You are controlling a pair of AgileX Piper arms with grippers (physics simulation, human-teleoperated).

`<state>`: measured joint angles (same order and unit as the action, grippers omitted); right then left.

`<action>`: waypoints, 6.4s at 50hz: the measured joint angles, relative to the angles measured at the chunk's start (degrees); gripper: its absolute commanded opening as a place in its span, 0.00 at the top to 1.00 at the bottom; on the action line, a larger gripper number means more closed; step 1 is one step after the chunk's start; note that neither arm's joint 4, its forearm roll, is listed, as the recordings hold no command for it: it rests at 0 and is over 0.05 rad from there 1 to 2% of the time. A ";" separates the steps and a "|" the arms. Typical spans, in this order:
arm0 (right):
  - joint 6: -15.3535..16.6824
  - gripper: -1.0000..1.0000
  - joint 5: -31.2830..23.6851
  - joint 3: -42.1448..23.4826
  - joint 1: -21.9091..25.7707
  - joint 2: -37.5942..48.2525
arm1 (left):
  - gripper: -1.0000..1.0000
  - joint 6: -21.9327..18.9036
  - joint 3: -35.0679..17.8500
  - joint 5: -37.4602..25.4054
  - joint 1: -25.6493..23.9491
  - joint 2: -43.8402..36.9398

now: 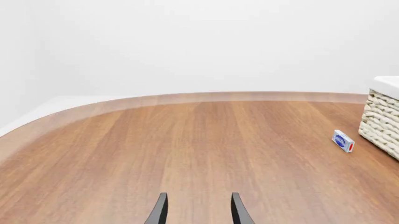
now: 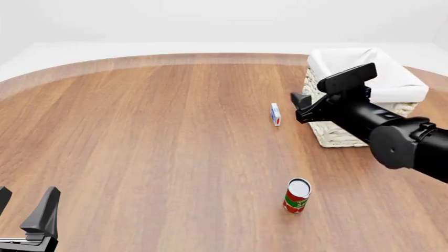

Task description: Pick up the alphabet soup and the cream cheese box, and put them in the basket.

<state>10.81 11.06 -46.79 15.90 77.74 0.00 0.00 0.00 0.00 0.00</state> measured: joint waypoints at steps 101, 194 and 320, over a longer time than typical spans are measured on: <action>-5.17 0.00 1.57 -23.61 -2.36 31.66 | 0.00 0.00 0.00 0.00 0.00 0.00; -9.37 0.00 -4.18 -41.49 -4.30 52.39 | 0.00 0.00 0.00 0.00 0.00 0.00; -9.33 1.00 1.50 -28.33 -2.06 41.12 | 0.00 0.00 0.00 0.00 0.00 0.00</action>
<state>1.48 12.56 -75.12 13.84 118.86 0.00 0.00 0.00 0.00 0.00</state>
